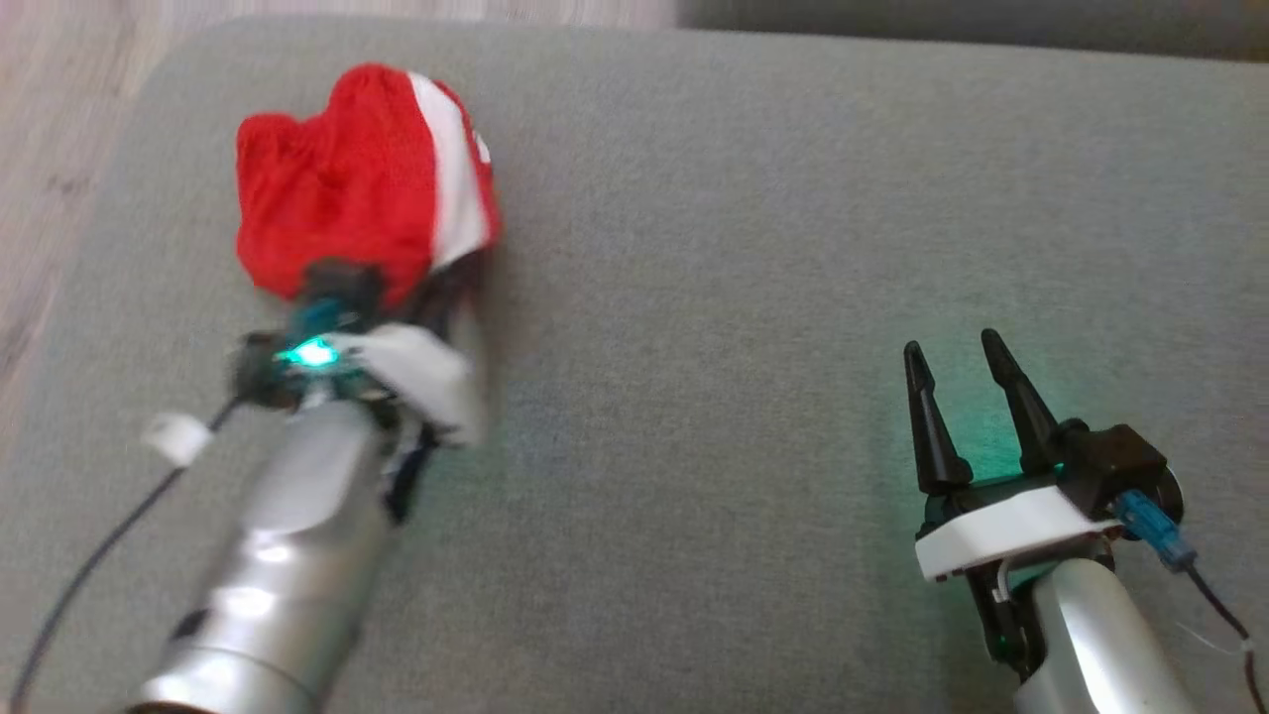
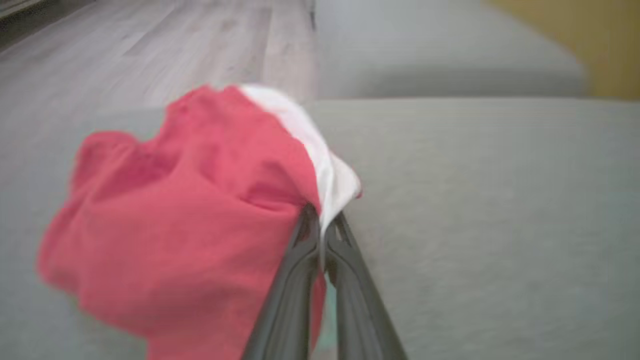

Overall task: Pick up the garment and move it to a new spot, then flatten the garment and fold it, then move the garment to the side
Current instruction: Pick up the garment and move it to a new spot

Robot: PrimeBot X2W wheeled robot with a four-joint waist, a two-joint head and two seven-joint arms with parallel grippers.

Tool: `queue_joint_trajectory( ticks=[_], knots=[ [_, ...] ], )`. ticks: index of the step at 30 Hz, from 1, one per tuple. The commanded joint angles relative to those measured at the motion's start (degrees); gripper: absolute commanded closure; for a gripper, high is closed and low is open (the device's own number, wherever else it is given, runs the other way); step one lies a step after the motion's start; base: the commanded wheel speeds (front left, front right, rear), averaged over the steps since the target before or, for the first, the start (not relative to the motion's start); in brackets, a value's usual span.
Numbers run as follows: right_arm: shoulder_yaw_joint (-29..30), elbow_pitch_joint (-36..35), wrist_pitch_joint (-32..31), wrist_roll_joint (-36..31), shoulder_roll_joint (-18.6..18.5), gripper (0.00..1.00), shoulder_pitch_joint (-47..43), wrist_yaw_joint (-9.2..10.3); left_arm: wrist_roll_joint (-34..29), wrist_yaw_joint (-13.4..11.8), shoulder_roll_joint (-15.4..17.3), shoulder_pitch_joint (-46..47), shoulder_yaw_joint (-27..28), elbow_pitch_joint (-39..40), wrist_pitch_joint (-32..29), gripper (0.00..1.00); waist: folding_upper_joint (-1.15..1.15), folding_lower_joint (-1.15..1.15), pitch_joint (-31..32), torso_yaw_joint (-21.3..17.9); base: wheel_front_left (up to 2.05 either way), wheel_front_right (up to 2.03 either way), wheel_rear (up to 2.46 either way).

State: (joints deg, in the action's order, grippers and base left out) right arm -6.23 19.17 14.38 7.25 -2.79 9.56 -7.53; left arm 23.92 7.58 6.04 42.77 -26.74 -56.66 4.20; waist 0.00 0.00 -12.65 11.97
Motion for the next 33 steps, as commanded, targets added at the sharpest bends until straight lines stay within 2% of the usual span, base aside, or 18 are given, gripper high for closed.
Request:
queue_joint_trajectory(
  ticks=[1, 6, 11, 16, 21, 22, 23, 28, 33],
  knots=[
    [-1.45, -1.61, 0.62, 0.98, -0.09, 0.00, 0.31, 0.04, 4.86, -0.11, 0.59, 0.13, -1.88, 6.62, -0.61, 1.00, 0.00, 0.00, 2.26, -1.41, 0.00, 0.00, 0.00],
    [-1.88, -1.74, 0.62, 2.37, -0.09, 0.00, -0.15, 0.04, 14.23, -0.10, 1.01, -1.08, -6.18, 18.72, -1.86, 1.00, 0.00, 0.00, 4.62, -4.12, 0.00, 0.00, 0.00],
    [-2.46, -1.97, 0.62, 3.17, -0.09, 0.00, -0.15, 0.04, 17.27, -0.40, -0.66, -0.18, -5.79, 23.73, -1.44, 1.00, 0.00, 0.00, 5.27, -7.34, 0.00, 0.00, 0.00],
    [-3.57, -2.30, 0.62, 4.19, -0.09, 0.00, 0.49, 0.04, 17.47, -5.03, -2.69, 1.88, -6.86, 25.62, 0.74, 1.00, 0.00, 0.00, 4.67, -12.45, 0.00, 0.00, 0.00],
    [-4.28, -2.67, 0.62, 5.14, -0.09, 0.00, 1.44, 0.04, 20.46, -8.89, -3.12, 2.43, -13.29, 26.94, 2.93, 1.00, 0.00, 0.00, 2.98, -17.12, 0.00, 0.00, 0.00],
    [-4.26, -2.68, 0.62, 5.29, -0.09, 0.00, 1.52, 0.04, 21.67, -9.93, -3.13, 2.25, -15.25, 27.38, 3.35, 0.53, 0.00, 0.00, 2.72, -17.76, 0.00, 0.00, 0.00],
    [-4.18, -2.72, 0.62, 5.42, -0.09, 0.00, 1.56, 0.04, 22.82, -10.77, -3.13, 2.05, -17.47, 27.81, 3.50, 0.00, 0.00, 0.00, 2.43, -18.28, 0.00, 0.00, 0.00],
    [-3.51, -2.91, 0.62, 5.66, -0.09, 0.00, 1.70, 0.04, 25.59, -12.31, -3.14, 1.62, -28.34, 28.11, 2.89, 0.00, 0.00, 0.00, 1.39, -19.13, 0.00, 0.00, 0.00],
    [-1.92, -2.89, 0.62, 5.42, -0.09, 0.00, 1.53, 0.04, 27.02, -13.45, -3.15, 2.97, -31.44, 26.79, 6.05, 0.00, 0.00, 0.00, 1.88, -16.95, 0.00, 0.00, 0.00]
  ],
)
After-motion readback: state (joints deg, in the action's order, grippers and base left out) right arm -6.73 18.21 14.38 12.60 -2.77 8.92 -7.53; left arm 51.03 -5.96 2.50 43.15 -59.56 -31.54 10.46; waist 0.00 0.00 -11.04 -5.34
